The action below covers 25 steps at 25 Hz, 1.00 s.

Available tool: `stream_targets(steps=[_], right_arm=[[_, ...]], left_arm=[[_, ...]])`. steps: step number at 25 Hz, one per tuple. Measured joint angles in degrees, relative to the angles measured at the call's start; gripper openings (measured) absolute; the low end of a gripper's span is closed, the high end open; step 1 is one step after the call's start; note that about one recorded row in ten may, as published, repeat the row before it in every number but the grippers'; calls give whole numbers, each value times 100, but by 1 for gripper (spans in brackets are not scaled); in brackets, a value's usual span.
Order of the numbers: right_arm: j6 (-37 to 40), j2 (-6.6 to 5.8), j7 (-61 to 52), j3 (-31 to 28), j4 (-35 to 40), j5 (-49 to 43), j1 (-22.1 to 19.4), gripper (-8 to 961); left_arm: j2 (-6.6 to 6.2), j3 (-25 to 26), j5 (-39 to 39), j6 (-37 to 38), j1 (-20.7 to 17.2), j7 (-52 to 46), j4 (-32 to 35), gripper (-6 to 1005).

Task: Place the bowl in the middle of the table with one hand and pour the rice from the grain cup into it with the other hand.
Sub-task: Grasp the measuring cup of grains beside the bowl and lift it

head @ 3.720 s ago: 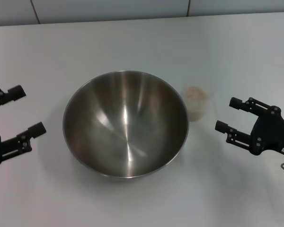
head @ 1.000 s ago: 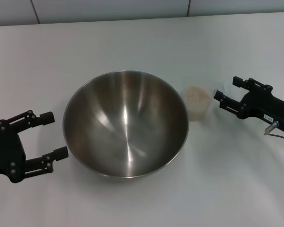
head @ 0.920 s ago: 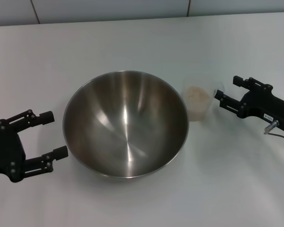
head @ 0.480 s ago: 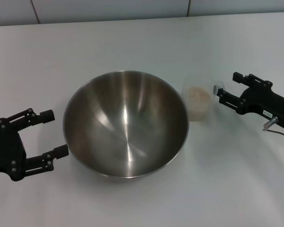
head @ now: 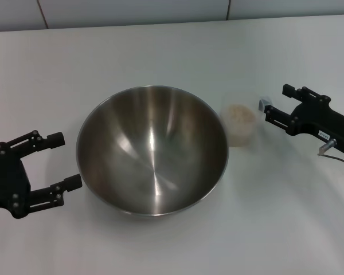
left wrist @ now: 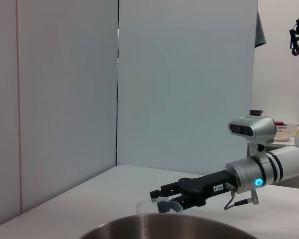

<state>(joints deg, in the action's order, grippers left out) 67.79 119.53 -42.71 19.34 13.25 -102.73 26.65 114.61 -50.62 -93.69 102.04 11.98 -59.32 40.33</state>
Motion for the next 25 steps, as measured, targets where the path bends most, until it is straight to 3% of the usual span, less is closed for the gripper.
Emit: stream_targets(steps=[25], right_arm=[[-167,0,7,6,-86,9,68,714]], left_arm=[[-9,0,0,0,-23,62,1,807]])
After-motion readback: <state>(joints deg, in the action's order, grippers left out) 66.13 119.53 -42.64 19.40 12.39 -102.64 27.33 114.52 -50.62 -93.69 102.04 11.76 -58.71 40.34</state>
